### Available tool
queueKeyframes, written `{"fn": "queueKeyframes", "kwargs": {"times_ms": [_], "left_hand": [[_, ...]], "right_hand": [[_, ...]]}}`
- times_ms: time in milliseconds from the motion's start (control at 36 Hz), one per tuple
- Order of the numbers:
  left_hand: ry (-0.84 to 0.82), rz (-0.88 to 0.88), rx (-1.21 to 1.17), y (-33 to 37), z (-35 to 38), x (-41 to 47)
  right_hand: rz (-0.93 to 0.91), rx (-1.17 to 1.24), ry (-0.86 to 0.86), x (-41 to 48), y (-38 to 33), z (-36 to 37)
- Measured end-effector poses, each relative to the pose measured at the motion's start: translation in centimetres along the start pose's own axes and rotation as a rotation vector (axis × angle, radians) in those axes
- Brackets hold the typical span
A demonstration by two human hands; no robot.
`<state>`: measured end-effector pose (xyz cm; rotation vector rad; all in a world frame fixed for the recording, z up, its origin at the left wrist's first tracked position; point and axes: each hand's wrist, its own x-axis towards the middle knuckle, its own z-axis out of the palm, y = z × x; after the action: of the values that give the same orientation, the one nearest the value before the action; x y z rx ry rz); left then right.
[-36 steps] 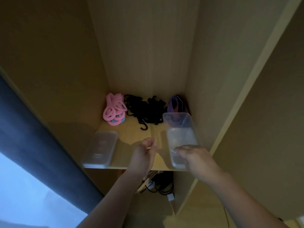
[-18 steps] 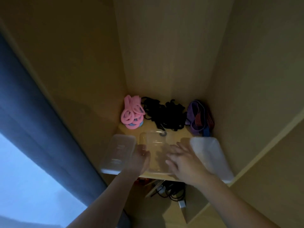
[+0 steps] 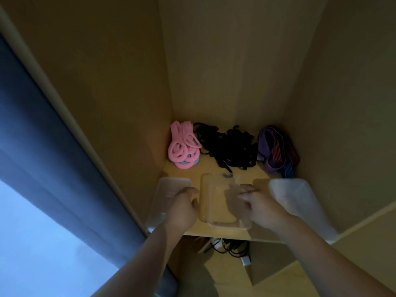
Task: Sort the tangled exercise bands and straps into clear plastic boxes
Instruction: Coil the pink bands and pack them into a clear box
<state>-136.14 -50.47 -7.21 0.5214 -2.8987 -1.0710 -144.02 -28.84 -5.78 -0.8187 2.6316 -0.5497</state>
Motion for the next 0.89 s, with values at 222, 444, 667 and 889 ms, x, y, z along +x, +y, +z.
{"fn": "queueKeyframes", "kwargs": {"times_ms": [222,444,667,889], "left_hand": [[-0.154,0.007,0.447,-3.4,1.1,-0.6],[-0.177,0.066,0.390,-4.2,1.0,0.4],[-0.153,0.155,0.387,-4.0,0.1,2.1],[-0.043,0.135,0.206,-3.9,-1.1,3.6]], "right_hand": [[-0.051,-0.147,0.038,1.0,-1.3,0.8],[-0.064,-0.228,-0.013,2.3,-1.9,1.8],[-0.071,-0.166,0.045,2.5,-1.1,1.7],[-0.032,-0.077,0.179,3.1,-1.7,0.6]]}}
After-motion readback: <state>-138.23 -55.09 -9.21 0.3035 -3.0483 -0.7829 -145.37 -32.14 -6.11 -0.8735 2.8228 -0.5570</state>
